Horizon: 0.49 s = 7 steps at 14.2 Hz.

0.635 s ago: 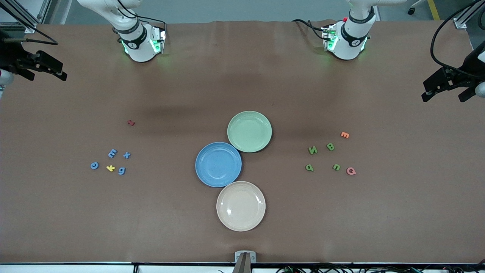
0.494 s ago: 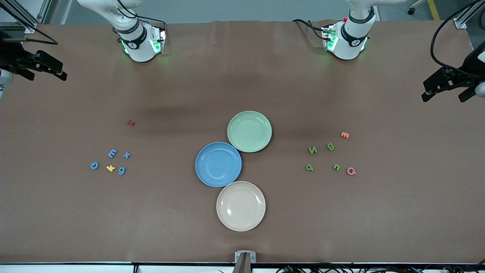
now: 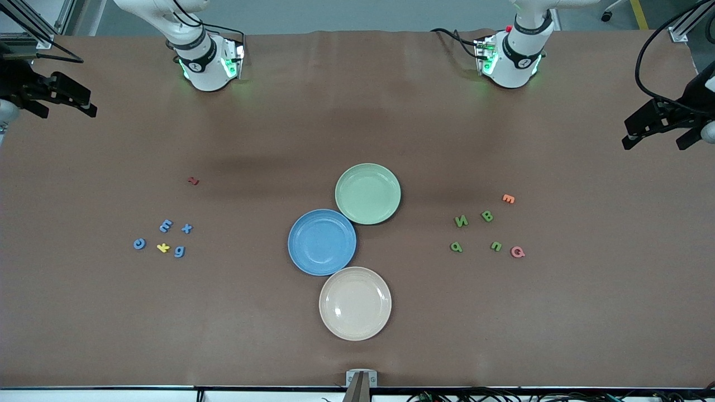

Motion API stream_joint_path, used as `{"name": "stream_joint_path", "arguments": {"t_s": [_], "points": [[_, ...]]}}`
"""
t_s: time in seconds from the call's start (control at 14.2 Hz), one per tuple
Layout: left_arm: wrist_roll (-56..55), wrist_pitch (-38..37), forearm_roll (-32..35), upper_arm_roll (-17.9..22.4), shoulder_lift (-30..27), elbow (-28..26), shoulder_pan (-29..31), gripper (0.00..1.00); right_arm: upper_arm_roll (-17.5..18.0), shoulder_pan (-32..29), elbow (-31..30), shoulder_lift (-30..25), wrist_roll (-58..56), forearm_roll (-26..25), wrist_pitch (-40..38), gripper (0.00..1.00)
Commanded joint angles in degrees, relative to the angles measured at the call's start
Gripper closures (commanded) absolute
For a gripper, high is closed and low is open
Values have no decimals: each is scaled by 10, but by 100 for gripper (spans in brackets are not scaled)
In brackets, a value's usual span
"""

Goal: Sort letters by color into matching plates
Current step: 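Reach the left gripper to green letters while the right gripper reaches blue letters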

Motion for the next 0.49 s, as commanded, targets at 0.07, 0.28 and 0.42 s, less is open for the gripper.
{"name": "stream_joint_path", "arguments": {"t_s": [0.07,0.28,0.42], "points": [[1,-35,-9,0,13,-5,3,0,-1,-7,7,-7,-8,-4,-8,0],[-1,-38,-11,-3,53,-8,-5,0,0,-6,9,-3,-9,-14,-8,0],[0,-35,-11,-3,81,-8,-9,0,-1,-9,9,5,-5,-14,-8,0]]}}
